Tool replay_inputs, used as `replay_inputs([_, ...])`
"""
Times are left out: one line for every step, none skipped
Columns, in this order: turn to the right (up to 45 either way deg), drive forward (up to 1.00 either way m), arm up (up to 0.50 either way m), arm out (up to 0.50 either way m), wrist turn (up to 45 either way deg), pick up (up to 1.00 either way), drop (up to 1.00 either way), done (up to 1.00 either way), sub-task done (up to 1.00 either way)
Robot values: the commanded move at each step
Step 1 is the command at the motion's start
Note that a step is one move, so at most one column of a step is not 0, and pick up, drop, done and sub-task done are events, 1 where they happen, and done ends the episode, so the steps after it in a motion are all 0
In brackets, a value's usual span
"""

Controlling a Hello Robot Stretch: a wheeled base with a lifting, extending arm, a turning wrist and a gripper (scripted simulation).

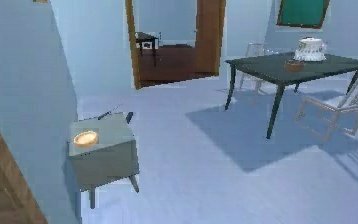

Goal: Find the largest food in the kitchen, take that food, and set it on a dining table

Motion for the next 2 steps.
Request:
replay_inputs([0.0, 0.35, 0.00, 0.00, 0.0, 0.00, 0.00, 0.00, 0.00])
replay_inputs([3.0, 0.00, 0.00, 0.00, 0.0, 0.00, 0.00, 0.00, 0.00])
